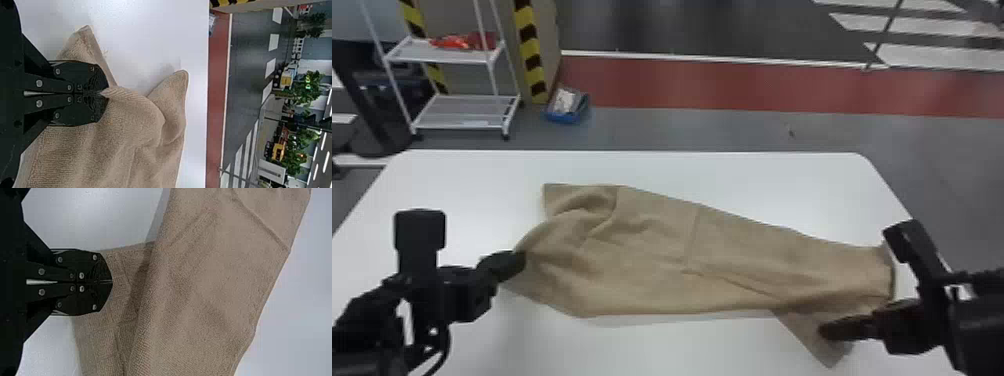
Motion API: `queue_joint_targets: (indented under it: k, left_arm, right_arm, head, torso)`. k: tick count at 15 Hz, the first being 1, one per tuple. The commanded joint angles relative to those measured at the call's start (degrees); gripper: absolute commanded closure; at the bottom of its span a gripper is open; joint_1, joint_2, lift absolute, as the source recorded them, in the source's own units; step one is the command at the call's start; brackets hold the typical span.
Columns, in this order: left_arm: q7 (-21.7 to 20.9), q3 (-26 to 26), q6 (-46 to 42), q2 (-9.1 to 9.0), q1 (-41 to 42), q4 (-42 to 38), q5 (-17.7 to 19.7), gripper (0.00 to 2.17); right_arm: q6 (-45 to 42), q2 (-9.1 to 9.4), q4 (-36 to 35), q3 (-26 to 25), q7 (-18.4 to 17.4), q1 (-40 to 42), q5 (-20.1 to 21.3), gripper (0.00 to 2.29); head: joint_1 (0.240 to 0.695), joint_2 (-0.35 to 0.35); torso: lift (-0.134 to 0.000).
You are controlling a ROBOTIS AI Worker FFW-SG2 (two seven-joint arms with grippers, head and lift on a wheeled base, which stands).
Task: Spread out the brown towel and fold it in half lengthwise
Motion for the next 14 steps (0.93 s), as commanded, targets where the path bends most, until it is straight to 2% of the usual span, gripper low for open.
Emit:
queue_joint_targets:
  k: [1, 2, 4, 5, 11, 13, 14]
  left_arm:
    - [0.0, 0.1, -0.1, -0.15, 0.0, 0.0, 0.0, 2.14]
    - [0.0, 0.1, -0.1, -0.15, 0.0, 0.0, 0.1, 2.14]
    - [-0.1, 0.2, 0.1, -0.15, 0.0, 0.0, 0.1, 2.14]
    - [-0.1, 0.2, 0.1, -0.15, 0.1, 0.0, 0.1, 2.14]
    - [-0.1, 0.2, 0.1, -0.15, 0.3, -0.1, 0.1, 2.14]
    - [-0.2, 0.2, 0.1, -0.15, 0.4, -0.1, 0.1, 2.14]
    - [-0.3, 0.2, 0.1, -0.15, 0.4, -0.1, 0.1, 2.14]
  right_arm:
    - [-0.4, -0.01, 0.5, -0.6, 0.0, -0.3, -0.4, 1.53]
    - [-0.2, -0.01, 0.4, -1.0, 0.0, -0.3, -1.2, 1.33]
    - [-0.2, 0.16, -0.5, -1.0, 1.5, -0.1, -1.6, 0.4]
    - [0.0, 0.16, -0.9, -0.6, 1.6, 0.1, -1.6, 0.33]
    - [0.0, 0.16, -0.7, 0.9, 2.2, 0.1, -0.2, 0.32]
    - [0.0, -0.01, -0.5, 1.7, 2.8, -0.1, 1.5, 0.72]
    - [0.0, -0.01, -0.5, 2.0, 2.8, -0.1, 1.8, 1.07]
  head:
    - [0.695, -0.094]
    - [0.695, -0.096]
    - [0.695, -0.098]
    - [0.695, -0.091]
    - [0.695, -0.071]
    - [0.695, -0.07]
    - [0.695, -0.07]
  torso:
    - [-0.124]
    - [-0.124]
    - [-0.124]
    - [-0.124]
    - [-0.124]
    - [-0.124]
    - [-0.124]
